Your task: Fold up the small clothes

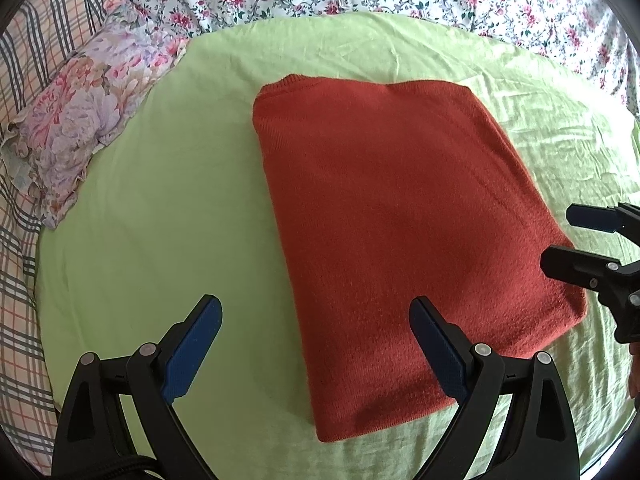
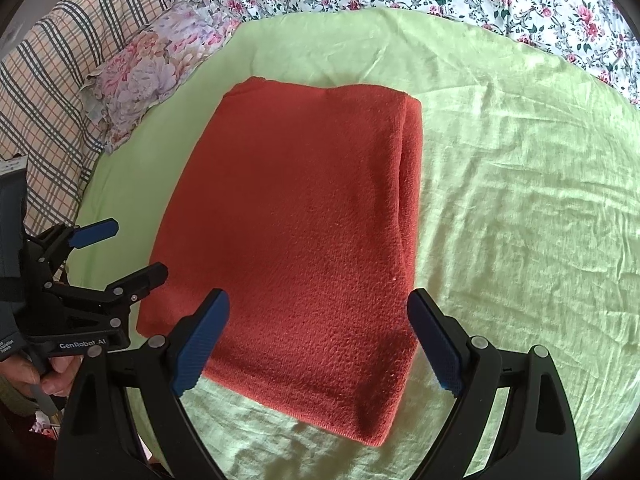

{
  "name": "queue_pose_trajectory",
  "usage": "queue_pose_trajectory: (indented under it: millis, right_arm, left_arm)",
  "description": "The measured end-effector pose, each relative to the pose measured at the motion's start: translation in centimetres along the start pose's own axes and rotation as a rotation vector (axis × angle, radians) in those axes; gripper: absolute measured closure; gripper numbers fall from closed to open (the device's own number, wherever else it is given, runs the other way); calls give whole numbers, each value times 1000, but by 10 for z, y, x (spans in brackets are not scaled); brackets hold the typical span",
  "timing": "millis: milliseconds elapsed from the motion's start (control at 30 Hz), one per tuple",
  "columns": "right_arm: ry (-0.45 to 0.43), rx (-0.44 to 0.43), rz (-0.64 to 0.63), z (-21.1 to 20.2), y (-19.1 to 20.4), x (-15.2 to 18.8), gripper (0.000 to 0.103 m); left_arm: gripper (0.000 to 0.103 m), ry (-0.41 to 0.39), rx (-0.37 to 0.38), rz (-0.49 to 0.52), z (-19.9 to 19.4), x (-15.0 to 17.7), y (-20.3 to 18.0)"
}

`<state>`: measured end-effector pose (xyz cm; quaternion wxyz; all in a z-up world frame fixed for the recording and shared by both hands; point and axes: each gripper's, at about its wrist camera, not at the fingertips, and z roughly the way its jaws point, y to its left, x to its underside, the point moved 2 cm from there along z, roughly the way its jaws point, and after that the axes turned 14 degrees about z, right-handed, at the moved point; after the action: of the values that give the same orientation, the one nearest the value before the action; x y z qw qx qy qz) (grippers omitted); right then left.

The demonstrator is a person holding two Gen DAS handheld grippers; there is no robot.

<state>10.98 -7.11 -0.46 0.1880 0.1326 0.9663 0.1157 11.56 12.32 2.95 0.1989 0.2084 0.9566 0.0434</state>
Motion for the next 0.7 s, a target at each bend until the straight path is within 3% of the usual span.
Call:
queue_pose_trajectory:
  millis: [700]
  right_arm:
    - [-12,6,18,-3,-5,0,12]
  left_arm:
    - [8,-25,4,-25,-11,4,1]
